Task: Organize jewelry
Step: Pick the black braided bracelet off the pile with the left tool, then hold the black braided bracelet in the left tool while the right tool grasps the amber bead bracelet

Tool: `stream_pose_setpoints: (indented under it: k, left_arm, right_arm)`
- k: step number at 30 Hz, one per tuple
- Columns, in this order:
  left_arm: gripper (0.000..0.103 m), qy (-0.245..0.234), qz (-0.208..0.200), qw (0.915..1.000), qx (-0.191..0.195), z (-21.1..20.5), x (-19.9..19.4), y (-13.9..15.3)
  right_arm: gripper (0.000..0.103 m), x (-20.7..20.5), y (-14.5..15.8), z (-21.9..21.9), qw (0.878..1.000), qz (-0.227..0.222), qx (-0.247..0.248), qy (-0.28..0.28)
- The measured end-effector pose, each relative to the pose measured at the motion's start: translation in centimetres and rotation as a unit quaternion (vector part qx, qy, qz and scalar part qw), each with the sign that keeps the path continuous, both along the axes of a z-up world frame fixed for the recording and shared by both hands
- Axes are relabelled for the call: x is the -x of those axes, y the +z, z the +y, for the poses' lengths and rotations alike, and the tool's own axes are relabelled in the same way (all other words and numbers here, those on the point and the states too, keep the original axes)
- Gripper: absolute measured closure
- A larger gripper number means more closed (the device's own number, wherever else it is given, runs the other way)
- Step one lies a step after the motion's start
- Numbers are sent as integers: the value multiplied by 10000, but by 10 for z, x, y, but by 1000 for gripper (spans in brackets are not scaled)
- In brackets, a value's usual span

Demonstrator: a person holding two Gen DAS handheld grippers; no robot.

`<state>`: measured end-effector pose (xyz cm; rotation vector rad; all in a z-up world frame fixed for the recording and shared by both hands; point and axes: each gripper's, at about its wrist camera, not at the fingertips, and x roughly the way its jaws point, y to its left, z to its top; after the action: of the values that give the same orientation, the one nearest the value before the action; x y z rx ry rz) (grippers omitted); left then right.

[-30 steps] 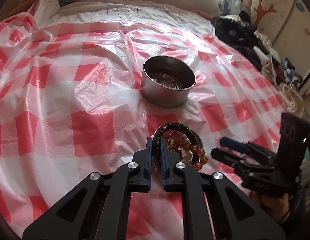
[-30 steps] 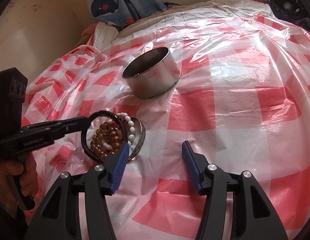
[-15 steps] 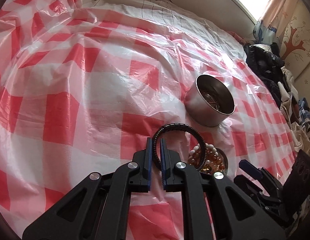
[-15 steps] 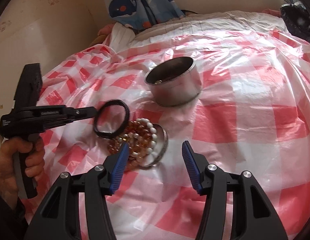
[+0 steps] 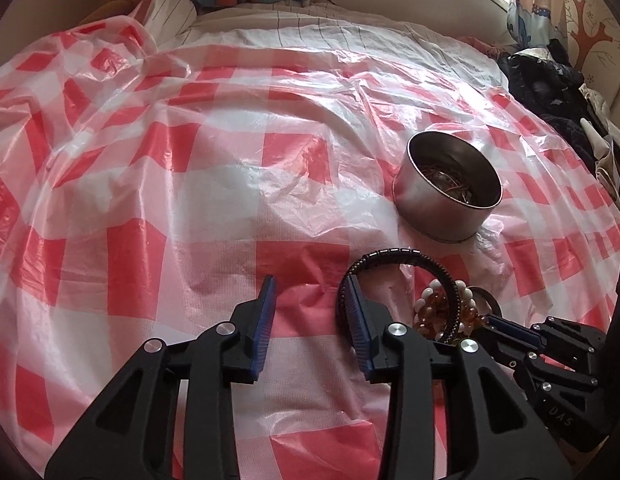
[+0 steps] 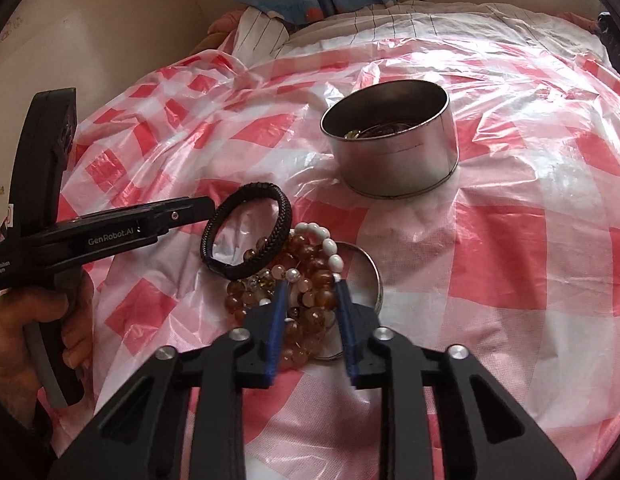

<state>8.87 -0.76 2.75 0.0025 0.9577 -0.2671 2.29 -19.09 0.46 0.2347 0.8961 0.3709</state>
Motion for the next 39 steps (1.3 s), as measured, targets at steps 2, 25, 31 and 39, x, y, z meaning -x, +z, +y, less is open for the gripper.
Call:
stream_pose_setpoints:
  k: [2,25,31,39]
  left_arm:
    - [65,-74,-82,9999,-73,-4,2,3]
    - [54,-403,153,9981,-429,-27,3,-15]
    - [97,-725,29,9968,-341,-35,10,-5]
    - [96,-608,83,9978,-263,-31,7,-5]
  right_arm:
    - [90,3,4,-1,9999,-114,22,-42]
    - [61,6,-3,-61,9912,168,368,-1262]
    - [90,14,7,-54,9941,-236,252,-1024]
    - [90,20,25,-59,9891,-748,171,-1260]
